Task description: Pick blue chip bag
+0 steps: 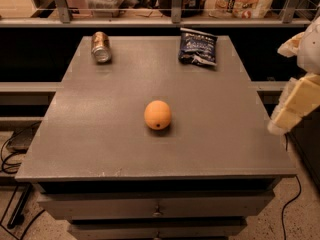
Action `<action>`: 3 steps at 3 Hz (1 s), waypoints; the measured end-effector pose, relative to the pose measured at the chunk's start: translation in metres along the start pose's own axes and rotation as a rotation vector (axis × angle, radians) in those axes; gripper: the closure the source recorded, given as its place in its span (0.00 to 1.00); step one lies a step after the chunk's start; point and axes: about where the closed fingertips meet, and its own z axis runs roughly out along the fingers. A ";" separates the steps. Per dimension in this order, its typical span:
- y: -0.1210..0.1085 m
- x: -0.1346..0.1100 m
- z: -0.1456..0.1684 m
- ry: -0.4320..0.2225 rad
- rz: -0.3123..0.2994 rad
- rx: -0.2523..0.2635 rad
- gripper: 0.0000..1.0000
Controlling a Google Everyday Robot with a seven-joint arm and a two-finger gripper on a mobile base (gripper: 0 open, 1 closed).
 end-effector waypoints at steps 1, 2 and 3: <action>-0.039 -0.010 0.035 -0.204 0.208 0.066 0.00; -0.077 -0.019 0.055 -0.302 0.309 0.139 0.00; -0.087 -0.023 0.053 -0.322 0.312 0.174 0.00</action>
Offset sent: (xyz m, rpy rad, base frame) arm 0.1472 -0.0050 -0.0296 0.4684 -0.2715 -0.3683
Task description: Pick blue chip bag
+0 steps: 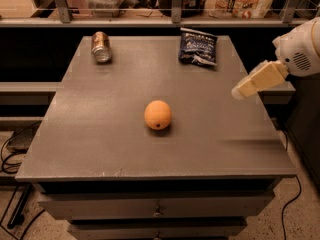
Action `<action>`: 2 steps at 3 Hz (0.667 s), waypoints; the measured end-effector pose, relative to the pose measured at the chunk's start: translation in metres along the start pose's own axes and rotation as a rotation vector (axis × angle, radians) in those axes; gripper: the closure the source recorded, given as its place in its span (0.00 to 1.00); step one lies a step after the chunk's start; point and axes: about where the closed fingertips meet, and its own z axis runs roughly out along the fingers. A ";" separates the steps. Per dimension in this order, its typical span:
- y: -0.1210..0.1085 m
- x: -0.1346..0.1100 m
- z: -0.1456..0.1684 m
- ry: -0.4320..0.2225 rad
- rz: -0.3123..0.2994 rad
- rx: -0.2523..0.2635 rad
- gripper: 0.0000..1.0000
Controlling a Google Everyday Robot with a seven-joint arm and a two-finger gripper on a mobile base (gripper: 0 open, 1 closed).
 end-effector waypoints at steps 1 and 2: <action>0.000 0.000 0.000 0.000 0.000 0.000 0.00; -0.011 -0.011 0.014 -0.069 0.073 0.011 0.00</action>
Offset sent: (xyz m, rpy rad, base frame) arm 0.0866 0.0128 0.0011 0.3718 -0.0986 -0.1876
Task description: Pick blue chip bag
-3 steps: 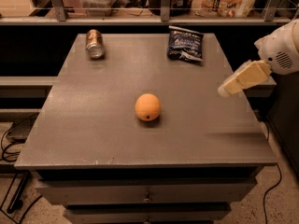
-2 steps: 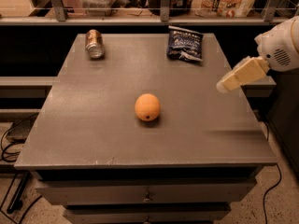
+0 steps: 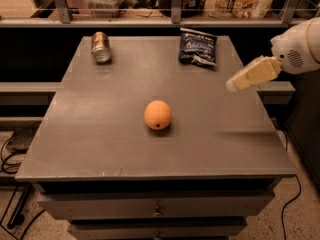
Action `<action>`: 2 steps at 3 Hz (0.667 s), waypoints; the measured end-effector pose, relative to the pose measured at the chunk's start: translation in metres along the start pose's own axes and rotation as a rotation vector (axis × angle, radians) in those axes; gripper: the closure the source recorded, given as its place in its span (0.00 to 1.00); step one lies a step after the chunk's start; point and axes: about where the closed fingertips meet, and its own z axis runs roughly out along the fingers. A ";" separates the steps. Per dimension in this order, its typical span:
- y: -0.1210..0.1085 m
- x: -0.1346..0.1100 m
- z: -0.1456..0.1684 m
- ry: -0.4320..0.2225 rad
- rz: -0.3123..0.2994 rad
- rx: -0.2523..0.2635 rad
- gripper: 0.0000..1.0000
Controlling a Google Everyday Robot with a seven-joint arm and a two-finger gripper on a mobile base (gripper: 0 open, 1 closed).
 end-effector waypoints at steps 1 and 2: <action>-0.028 -0.036 0.044 -0.138 0.113 0.047 0.00; -0.047 -0.057 0.075 -0.194 0.152 0.056 0.00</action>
Offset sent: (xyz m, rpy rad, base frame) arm 0.1484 0.0428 -0.0012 0.2792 -0.1387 -0.1359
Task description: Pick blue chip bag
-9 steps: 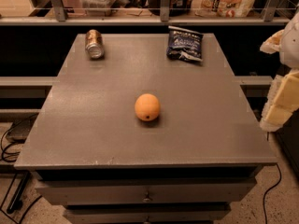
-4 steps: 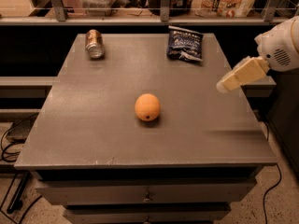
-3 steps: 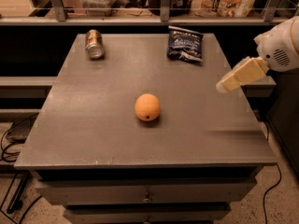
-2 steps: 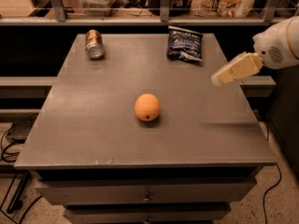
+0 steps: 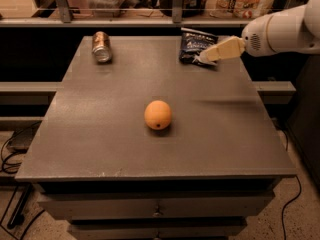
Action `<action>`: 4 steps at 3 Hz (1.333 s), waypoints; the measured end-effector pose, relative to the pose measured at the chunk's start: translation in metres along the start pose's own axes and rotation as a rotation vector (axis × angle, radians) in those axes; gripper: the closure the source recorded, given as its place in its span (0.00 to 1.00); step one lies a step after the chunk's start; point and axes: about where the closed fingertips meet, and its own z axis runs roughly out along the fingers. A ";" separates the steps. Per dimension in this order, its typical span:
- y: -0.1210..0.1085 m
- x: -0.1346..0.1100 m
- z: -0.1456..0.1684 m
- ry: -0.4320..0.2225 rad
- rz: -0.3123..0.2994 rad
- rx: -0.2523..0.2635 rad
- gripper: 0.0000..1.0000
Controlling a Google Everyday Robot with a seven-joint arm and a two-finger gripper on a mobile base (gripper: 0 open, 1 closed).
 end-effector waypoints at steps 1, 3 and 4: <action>-0.001 -0.001 0.004 -0.005 0.003 0.000 0.00; -0.004 0.004 0.043 0.000 0.028 0.007 0.00; -0.003 0.004 0.083 -0.022 0.020 -0.011 0.00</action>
Offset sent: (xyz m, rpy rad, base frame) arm 0.0192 -0.0007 -0.0182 0.0164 0.0503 -0.0664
